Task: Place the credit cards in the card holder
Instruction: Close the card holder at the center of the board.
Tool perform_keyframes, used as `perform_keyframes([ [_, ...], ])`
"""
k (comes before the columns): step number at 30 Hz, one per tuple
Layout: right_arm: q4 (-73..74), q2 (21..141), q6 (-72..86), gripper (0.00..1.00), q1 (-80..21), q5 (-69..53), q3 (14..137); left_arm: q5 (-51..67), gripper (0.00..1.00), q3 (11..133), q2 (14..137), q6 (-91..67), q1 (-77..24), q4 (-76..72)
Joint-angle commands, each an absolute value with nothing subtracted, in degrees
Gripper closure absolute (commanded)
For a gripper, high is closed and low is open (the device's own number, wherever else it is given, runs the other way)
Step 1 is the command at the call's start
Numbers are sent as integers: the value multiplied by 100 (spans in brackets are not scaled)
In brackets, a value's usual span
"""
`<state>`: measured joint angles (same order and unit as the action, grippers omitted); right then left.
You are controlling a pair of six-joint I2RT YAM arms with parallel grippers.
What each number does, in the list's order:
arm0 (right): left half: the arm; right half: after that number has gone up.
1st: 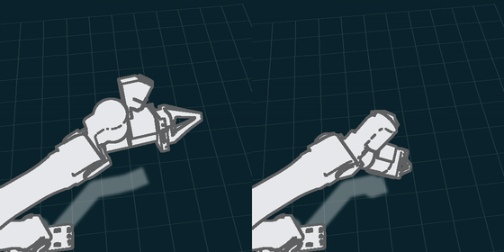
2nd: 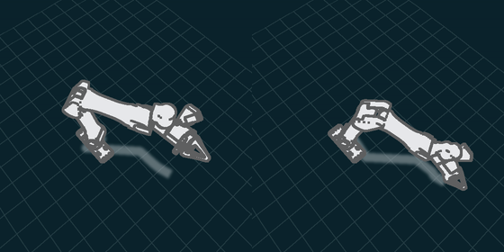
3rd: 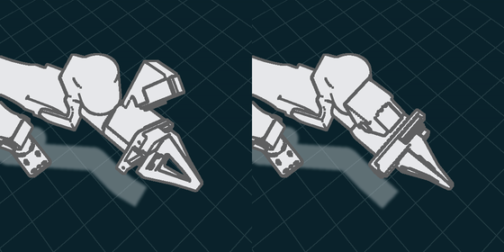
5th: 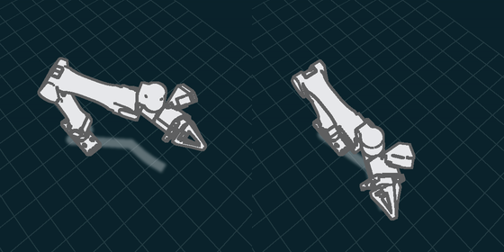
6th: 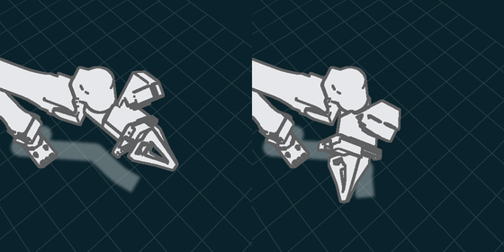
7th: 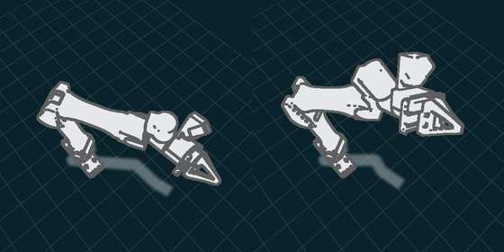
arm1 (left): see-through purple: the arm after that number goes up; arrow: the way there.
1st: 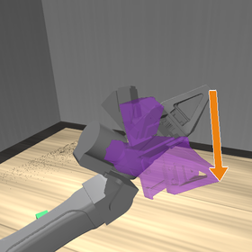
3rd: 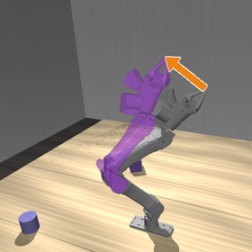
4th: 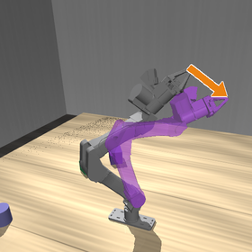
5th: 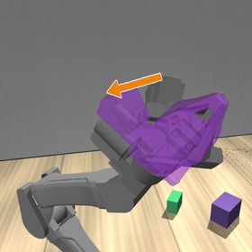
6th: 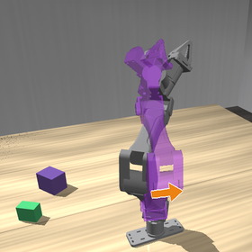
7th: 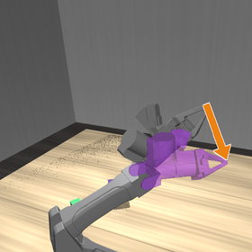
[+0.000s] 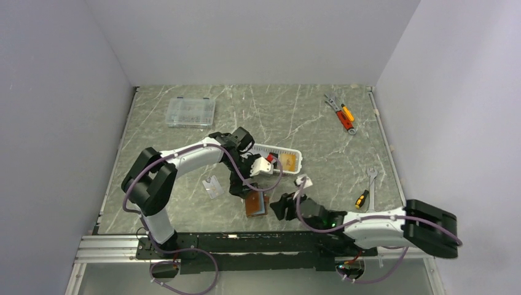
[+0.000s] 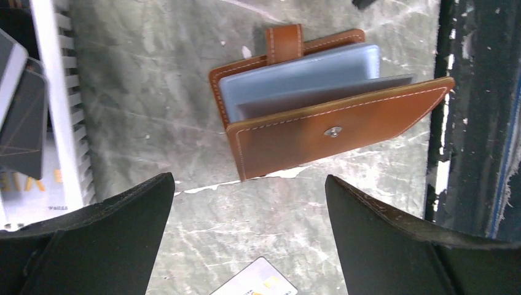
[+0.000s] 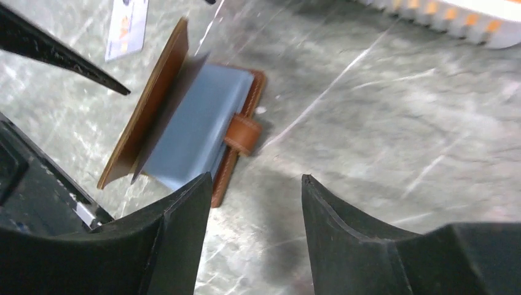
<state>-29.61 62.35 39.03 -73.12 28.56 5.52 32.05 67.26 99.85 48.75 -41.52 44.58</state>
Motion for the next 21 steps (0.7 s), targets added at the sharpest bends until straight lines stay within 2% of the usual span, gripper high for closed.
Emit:
perform_keyframes([
  [1,-3734,5245,3346,41,-6395,1504,173,3154,1,6823,9756,4672,-4160,4148],
  [4,-3360,5066,2854,36,-5854,510,314,3079,1,6754,9717,4637,-4217,4072],
  [9,-2755,6036,2018,40,-5471,-837,1107,2688,1,6780,9919,4639,-4407,3989],
  [15,-2272,7055,1269,45,-5414,-1255,2024,2652,1,6755,9972,4864,-4397,4132],
  [21,-2793,7379,1331,46,-5165,-1454,1902,2441,1,6552,9768,4467,-4307,3659],
])
